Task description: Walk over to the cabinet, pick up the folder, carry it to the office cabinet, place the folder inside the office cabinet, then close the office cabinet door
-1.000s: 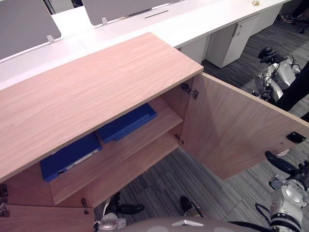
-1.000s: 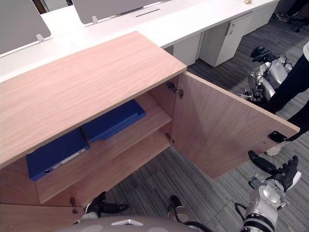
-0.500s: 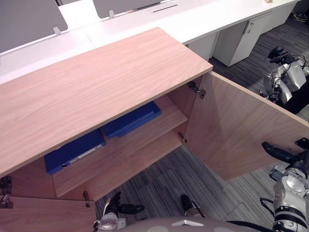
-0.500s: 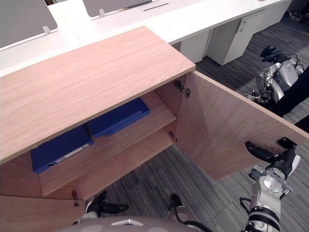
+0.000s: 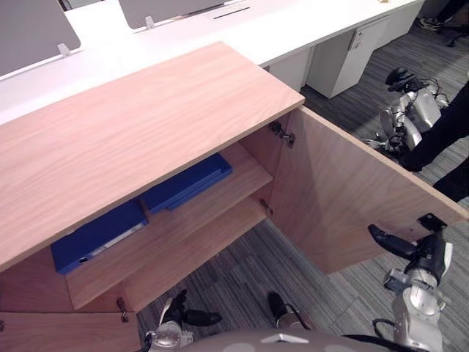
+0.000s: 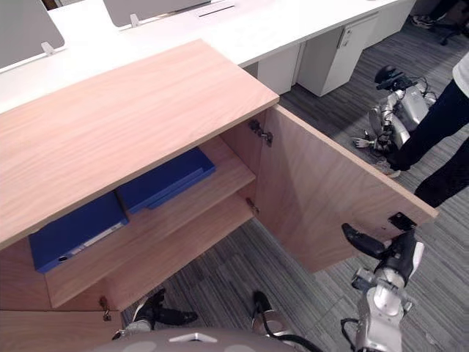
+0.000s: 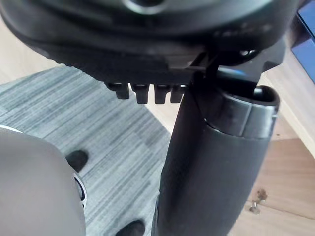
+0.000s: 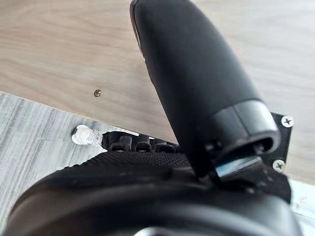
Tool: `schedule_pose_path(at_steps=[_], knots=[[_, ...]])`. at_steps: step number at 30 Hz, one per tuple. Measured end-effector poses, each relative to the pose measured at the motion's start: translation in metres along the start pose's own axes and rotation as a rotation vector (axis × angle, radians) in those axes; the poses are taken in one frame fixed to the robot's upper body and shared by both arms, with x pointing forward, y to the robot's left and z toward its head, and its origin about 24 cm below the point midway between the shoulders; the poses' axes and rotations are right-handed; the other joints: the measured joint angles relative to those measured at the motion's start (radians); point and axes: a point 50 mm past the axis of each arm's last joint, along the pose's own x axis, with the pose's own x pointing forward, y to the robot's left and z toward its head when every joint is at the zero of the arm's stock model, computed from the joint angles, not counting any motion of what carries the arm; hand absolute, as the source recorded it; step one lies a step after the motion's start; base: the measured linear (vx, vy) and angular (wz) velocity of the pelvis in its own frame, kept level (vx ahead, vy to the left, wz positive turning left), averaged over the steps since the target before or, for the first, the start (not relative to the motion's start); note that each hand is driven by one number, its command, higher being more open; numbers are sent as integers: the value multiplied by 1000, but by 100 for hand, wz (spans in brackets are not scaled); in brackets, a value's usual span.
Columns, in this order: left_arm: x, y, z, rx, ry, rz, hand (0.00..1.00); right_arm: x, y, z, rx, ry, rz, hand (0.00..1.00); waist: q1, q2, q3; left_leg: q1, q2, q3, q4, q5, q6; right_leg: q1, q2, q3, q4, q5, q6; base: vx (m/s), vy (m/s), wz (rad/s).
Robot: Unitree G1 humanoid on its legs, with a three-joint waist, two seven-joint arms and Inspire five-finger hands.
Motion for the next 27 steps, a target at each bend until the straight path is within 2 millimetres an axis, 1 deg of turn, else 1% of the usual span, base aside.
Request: schedule_pose_path(at_steps=[2, 3, 5, 6, 7, 9, 10, 11, 13, 15, 18, 19, 21, 22, 24, 25, 26, 27], knots=[[1, 0, 2, 4, -4, -2, 100, -13, 4, -6, 4, 18, 34, 100, -3, -11, 4, 0, 0, 3, 2, 0, 0, -1, 0, 4, 1, 2, 1, -13, -7, -7], [1, -2, 3, 21, -4, -12, 100, -25, 8, -11, 16, 38, 66, 100, -4, -23, 5, 1, 1, 7, 5, 0, 0, -2, 1, 9, 1, 4, 1, -13, -7, -11], [2, -2, 5, 40, -2, -16, 100, -38, 14, -15, 24, 57, 109, 100, -4, -34, 3, 1, 2, 18, 8, -1, -1, -8, 3, 21, 5, 7, 1, -13, -4, -20], [3, -2, 7, 59, -7, -17, 100, -49, 20, -18, 29, 72, 162, 100, -4, -43, 1, 1, 3, 30, 10, -1, -1, -18, 6, 34, 11, 10, 2, -14, -4, -21], [3, -2, 7, 63, -9, -18, 100, -51, 21, -19, 29, 76, 170, 100, -5, -45, 2, 1, 3, 31, 10, -1, -1, -18, 6, 35, 12, 10, 2, -17, -7, -17], [5, -2, 12, 83, -16, -23, 100, -66, 29, -25, 23, 110, 258, 100, -6, -57, 2, 1, 4, 34, 19, -1, -2, -20, 7, 40, 18, 12, 2, -17, -7, -4], [5, -3, 12, 86, -17, -24, 100, -67, 30, -25, 22, 111, 269, 100, -6, -58, 2, 1, 4, 35, 19, -1, -2, -20, 7, 40, 19, 12, 2, -19, -5, -4], [6, -3, 16, 102, -28, -28, 100, -72, 33, -26, 21, 123, 304, 100, -6, -61, 3, 1, 6, 37, 23, -3, -4, -22, 8, 42, 22, 12, 2, -19, -6, -6], [7, -2, 17, 116, -30, -33, 100, -82, 36, -28, 14, 138, 376, 100, -6, -66, 6, 1, 7, 42, 28, -4, -7, -27, 10, 46, 31, 13, 1, -18, -6, -8], [9, 4, 21, 151, -38, -35, 100, -91, 39, -29, -26, 159, 490, 100, -5, -83, 15, -1, 9, 43, 35, -7, -11, -32, 11, 46, 41, 12, 0, -10, -5, -2], [11, 12, 27, 232, -52, -45, 100, -96, 35, -27, -94, 188, 637, 100, -5, -104, 24, -6, 9, 31, 42, -6, -12, -35, 8, 33, 54, 5, -10, -10, -4, 8], [12, 12, 29, 242, -55, -49, 100, -96, 34, -27, -102, 196, 663, 100, -5, -107, 24, -9, 8, 26, 42, -5, -12, -35, 6, 27, 55, 5, -10, -6, -3, 23], [13, 16, 32, 284, -63, -61, 100, -97, 31, -23, -157, 214, 788, 100, -4, -116, 24, -17, 7, 11, 43, -1, -11, -36, 3, 12, 61, 3, -13, 18, -6, 20], [13, 17, 32, 290, -62, -64, 100, -97, 30, -22, -160, 219, 821, 100, -4, -117, 24, -17, 8, 8, 43, 0, -10, -35, 3, 8, 63, 2, -14, 37, -16, 17], [13, 18, 31, 337, -61, -77, 100, -98, 35, -16, -187, 222, 959, 100, 2, -118, 23, -17, 9, -8, 42, 9, 0, -31, 2, -7, 70, -1, -14, 38, -19, 18], [13, 18, 30, 342, -60, -81, 100, -98, 38, -15, -189, 216, 990, 100, 4, -118, 23, -17, 9, -10, 42, 10, 0, -30, 2, -9, 70, -1, -14, 37, -15, 15], [13, 17, 30, 348, -59, -89, 100, -96, 45, -11, -200, 197, 1042, 100, 9, -119, 23, -17, 9, -15, 42, 12, 0, -28, 2, -14, 72, -2, -14, 28, -10, 11], [13, 16, 30, 359, -61, -95, 100, -95, 46, -10, -205, 195, 1054, 100, 11, -120, 24, -17, 9, -19, 42, 12, 1, -26, 2, -18, 73, -3, -14, 33, -13, 18]])
